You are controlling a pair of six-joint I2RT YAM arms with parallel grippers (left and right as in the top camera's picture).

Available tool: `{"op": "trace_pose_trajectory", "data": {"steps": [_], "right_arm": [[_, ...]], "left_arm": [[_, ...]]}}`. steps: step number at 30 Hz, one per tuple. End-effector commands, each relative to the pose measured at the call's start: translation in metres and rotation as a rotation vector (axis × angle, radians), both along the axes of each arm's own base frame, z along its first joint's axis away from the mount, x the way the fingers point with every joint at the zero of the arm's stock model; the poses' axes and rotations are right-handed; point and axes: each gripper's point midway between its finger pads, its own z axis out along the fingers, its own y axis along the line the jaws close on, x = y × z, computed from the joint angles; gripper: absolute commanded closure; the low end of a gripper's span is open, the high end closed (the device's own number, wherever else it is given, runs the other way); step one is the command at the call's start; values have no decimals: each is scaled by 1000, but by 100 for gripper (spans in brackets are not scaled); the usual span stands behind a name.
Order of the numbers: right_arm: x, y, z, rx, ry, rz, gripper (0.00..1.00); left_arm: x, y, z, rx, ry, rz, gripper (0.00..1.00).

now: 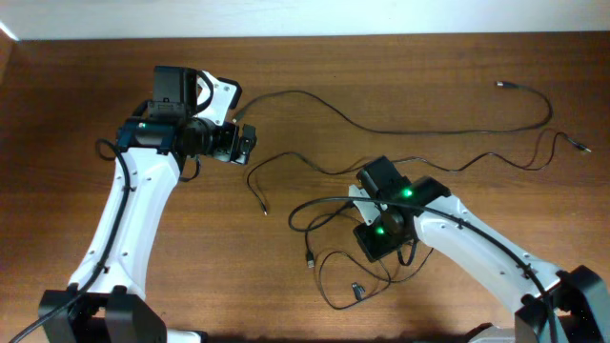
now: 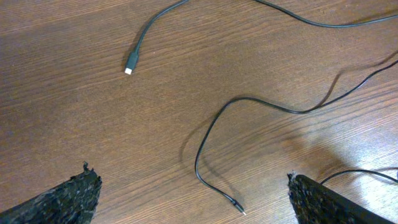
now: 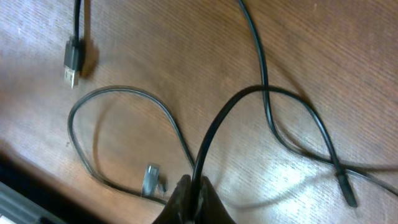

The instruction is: Untangle cables

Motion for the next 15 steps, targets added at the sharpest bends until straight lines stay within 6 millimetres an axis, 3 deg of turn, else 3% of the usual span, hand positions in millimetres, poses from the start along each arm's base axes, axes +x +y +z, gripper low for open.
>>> {"op": "trace_pose_trajectory", "data": {"steps": [1,2,6,10,12,15], "right_arm": [[34,9,68,32,-82,-17,96],[41,11,91,44,-114,-9,96],[78,26,238,172,-423,17,96],[93,9,360,237,-775,-52,96],[98,-16,400,183,-934,-136,96],[103,-54,430,56,-1077,-265,96]], "left_arm": [[-1,-1,9,-19,-18,10,1],[-1,-1,9,-19,-19,10,1],[-1,-1,9,-19,-19,10,1],[-1,-1,9,-19,-18,9,1],[-1,-1,9,-19,-19,10,1],[-1,-1,9,-19,-19,10,1]]}}
